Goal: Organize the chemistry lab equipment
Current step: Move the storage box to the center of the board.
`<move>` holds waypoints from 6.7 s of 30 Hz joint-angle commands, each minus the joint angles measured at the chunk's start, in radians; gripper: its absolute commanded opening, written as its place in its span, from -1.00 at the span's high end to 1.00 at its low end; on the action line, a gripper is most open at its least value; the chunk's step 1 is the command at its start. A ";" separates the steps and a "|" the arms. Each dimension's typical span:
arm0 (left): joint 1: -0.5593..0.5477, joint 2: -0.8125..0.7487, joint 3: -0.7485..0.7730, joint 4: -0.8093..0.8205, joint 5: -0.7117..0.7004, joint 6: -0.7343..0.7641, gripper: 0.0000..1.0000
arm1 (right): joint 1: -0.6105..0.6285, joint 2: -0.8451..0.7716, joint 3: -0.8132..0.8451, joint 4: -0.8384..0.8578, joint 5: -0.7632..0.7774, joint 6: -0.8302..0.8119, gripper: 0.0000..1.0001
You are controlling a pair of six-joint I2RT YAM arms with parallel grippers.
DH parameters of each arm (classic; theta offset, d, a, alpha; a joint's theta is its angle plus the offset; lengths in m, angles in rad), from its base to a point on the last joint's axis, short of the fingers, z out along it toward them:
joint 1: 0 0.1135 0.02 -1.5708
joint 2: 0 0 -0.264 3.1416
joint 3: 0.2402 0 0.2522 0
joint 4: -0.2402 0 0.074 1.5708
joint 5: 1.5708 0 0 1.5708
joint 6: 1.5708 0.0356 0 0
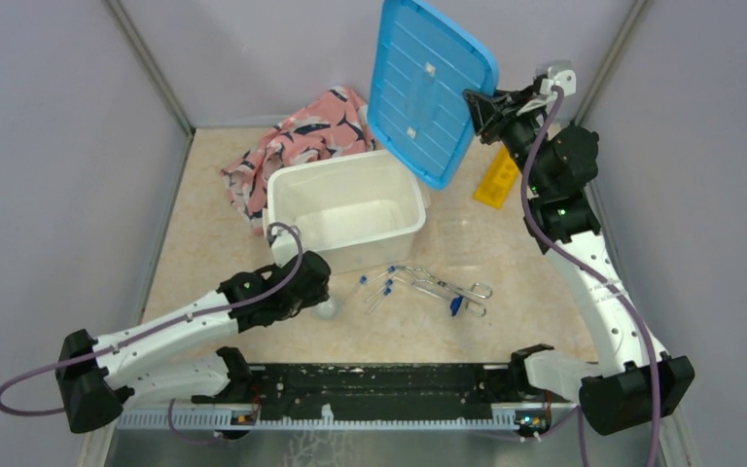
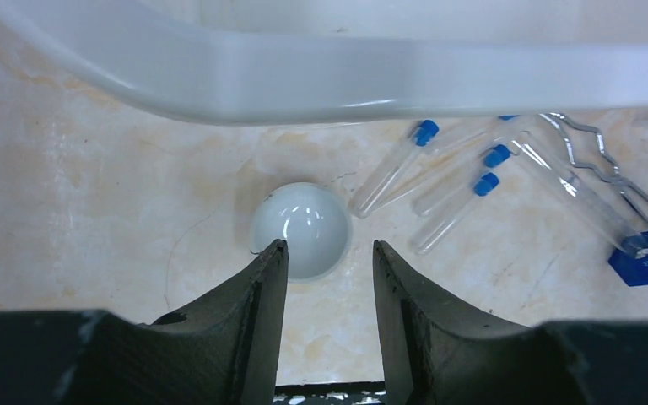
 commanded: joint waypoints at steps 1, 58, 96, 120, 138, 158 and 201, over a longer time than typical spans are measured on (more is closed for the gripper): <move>-0.022 0.011 0.057 -0.066 -0.019 0.015 0.07 | -0.008 -0.045 0.022 0.079 -0.004 -0.001 1.00; -0.600 0.300 -0.122 -0.400 -0.406 -1.402 0.14 | 0.016 -0.066 -0.025 0.081 -0.019 -0.007 1.00; -0.615 0.295 -0.138 -0.680 -0.928 -1.546 0.21 | 0.032 -0.033 0.005 0.086 -0.040 -0.013 1.00; -0.495 0.420 0.800 -0.726 -1.032 -1.313 -0.22 | 0.035 -0.013 0.035 0.053 -0.026 -0.027 1.00; -0.434 0.403 0.999 -0.297 -1.076 -1.381 -0.96 | 0.035 0.013 0.069 0.037 -0.027 -0.032 1.00; -0.002 0.285 0.693 1.305 -0.237 0.634 -0.56 | 0.035 0.034 0.089 0.017 -0.010 -0.057 1.00; 0.097 0.088 0.064 0.055 -0.203 -0.990 1.00 | 0.035 0.067 0.054 0.008 0.035 -0.025 1.00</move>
